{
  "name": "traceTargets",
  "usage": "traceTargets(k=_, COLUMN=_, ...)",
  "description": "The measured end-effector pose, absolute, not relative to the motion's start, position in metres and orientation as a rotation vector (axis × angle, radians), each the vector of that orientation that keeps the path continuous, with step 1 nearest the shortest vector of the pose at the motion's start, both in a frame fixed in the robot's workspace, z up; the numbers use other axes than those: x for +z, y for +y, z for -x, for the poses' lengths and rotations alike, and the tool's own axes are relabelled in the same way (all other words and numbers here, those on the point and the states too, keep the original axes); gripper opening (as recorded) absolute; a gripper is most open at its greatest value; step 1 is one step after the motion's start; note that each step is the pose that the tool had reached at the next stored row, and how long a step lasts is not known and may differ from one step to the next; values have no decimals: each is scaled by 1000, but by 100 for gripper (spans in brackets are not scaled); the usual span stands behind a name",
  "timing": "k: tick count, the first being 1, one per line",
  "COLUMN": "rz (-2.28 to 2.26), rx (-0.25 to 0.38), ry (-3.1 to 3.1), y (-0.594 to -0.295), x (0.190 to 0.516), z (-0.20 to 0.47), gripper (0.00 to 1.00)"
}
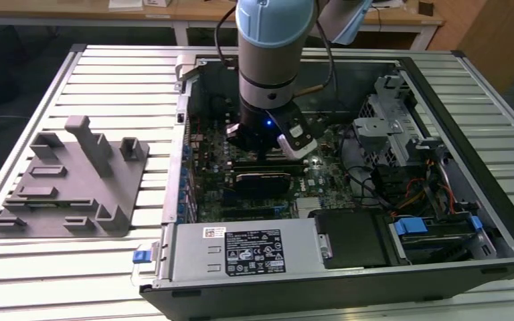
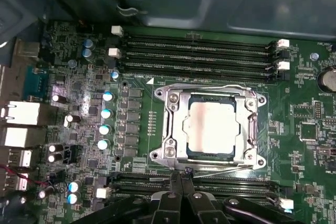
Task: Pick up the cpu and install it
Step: 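Install the second cpu locking lever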
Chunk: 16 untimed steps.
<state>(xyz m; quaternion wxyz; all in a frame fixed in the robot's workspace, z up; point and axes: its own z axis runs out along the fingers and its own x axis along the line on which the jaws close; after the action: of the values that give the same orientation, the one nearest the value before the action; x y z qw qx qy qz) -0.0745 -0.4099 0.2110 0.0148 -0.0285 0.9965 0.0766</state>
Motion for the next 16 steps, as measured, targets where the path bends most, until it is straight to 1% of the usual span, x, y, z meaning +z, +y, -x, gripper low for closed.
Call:
traceTargets(k=12, rz=84, rx=345, ry=3089, y=-419, x=207, z=82, gripper=11)
traceTargets(k=16, rz=81, rx=370, ry=3086, y=-420, x=205, z=87, gripper=11)
